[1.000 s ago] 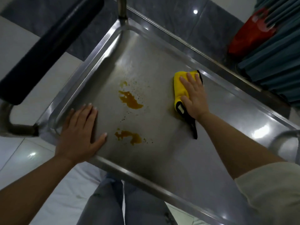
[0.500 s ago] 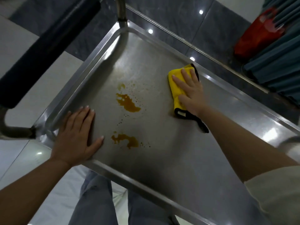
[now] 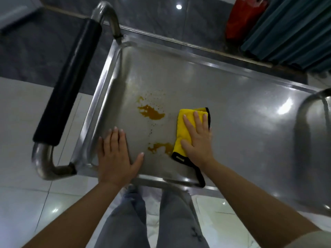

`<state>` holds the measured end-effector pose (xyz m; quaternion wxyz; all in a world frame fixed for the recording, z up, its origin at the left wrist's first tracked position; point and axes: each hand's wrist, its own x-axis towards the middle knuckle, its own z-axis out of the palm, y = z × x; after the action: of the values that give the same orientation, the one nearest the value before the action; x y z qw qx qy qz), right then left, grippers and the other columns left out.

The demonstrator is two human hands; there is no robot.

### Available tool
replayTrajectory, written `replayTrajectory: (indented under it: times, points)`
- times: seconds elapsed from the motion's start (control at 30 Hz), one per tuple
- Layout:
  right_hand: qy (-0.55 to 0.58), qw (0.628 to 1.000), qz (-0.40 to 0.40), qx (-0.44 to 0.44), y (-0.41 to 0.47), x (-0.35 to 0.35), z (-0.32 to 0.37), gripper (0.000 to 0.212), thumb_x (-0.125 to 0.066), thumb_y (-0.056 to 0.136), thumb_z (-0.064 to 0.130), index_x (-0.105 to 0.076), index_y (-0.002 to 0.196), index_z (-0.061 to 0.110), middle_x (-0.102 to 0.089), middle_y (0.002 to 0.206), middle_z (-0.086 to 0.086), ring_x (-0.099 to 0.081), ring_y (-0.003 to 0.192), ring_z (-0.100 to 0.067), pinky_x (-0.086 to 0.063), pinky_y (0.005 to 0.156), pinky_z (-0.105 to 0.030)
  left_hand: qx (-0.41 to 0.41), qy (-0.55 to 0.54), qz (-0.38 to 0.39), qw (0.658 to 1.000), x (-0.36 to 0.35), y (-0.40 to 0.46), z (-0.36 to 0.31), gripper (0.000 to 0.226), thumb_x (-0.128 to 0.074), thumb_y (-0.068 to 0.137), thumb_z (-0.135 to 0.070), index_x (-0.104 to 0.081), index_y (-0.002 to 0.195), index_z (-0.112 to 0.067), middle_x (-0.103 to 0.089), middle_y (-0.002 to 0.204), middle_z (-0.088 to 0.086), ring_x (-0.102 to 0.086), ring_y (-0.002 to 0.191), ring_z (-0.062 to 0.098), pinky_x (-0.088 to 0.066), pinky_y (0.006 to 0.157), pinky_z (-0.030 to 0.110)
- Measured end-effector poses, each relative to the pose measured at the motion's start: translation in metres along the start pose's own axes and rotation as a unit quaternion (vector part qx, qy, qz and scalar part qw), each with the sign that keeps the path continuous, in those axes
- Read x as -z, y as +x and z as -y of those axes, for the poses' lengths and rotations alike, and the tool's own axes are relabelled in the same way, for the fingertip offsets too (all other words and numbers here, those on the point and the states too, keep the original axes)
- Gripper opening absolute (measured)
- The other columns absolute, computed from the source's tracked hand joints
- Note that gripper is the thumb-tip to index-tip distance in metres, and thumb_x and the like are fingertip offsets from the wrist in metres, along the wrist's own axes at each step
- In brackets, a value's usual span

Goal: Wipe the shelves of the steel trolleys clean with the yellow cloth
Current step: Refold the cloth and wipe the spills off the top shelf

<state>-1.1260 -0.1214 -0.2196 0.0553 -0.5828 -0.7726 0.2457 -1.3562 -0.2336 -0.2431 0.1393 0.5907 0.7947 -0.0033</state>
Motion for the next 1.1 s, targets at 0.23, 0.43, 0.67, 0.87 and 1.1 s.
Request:
replayTrajectory:
  times: [0.23,0.43,0.67,0.87,1.1]
  points:
    - [-0.014,0.989,-0.067,-0.130,-0.067,-0.033,0.039,0.071,-0.051,0.091,0.050,-0.016,0.150,0.031,0.001,0.160,0.000,0.011,0.147,-0.023,-0.011,0.118,-0.048,-0.039,0.014,0.018,0.999,0.007,0.003,0.011,0.099,-0.017,0.084,-0.074,-0.021,0.149,0.001,-0.021,0.155,0.022,-0.019,0.143,0.035,-0.012,0.117,0.052]
    - [-0.039,0.983,-0.099,-0.148,-0.081,-0.046,0.056,0.085,-0.053,0.085,0.061,-0.016,0.150,0.023,-0.002,0.159,-0.010,0.009,0.146,-0.032,-0.009,0.117,-0.050,-0.110,0.001,-0.006,0.994,0.013,0.026,0.045,0.088,-0.024,0.087,-0.065,-0.023,0.149,-0.003,-0.027,0.154,0.017,-0.023,0.140,0.032,-0.012,0.118,0.049]
    - [-0.077,0.971,-0.117,-0.192,-0.027,-0.060,0.072,0.082,-0.055,0.081,0.053,-0.024,0.150,0.021,-0.007,0.159,-0.012,0.004,0.146,-0.036,-0.012,0.112,-0.061,-0.111,0.020,-0.007,0.994,0.007,0.032,0.053,0.083,-0.027,0.088,-0.065,-0.028,0.147,-0.005,-0.032,0.151,0.015,-0.025,0.141,0.030,-0.010,0.119,0.046]
    - [-0.108,0.979,-0.132,-0.111,0.041,-0.043,0.057,0.078,-0.053,0.078,0.050,-0.030,0.148,0.023,-0.016,0.158,-0.011,-0.005,0.146,-0.035,-0.017,0.111,-0.059,-0.110,0.000,-0.005,0.994,0.006,0.033,0.053,0.084,-0.030,0.087,-0.065,-0.027,0.147,-0.007,-0.030,0.152,0.014,-0.024,0.141,0.030,-0.009,0.119,0.045]
    - [-0.115,0.990,-0.082,-0.012,0.131,-0.012,0.047,0.075,-0.037,0.077,0.052,-0.030,0.148,0.029,-0.014,0.159,-0.003,-0.001,0.147,-0.029,-0.014,0.114,-0.054,-0.102,-0.002,0.001,0.995,0.006,0.034,0.052,0.083,-0.032,0.088,-0.065,-0.028,0.148,-0.007,-0.030,0.152,0.014,-0.025,0.141,0.030,-0.009,0.119,0.045]
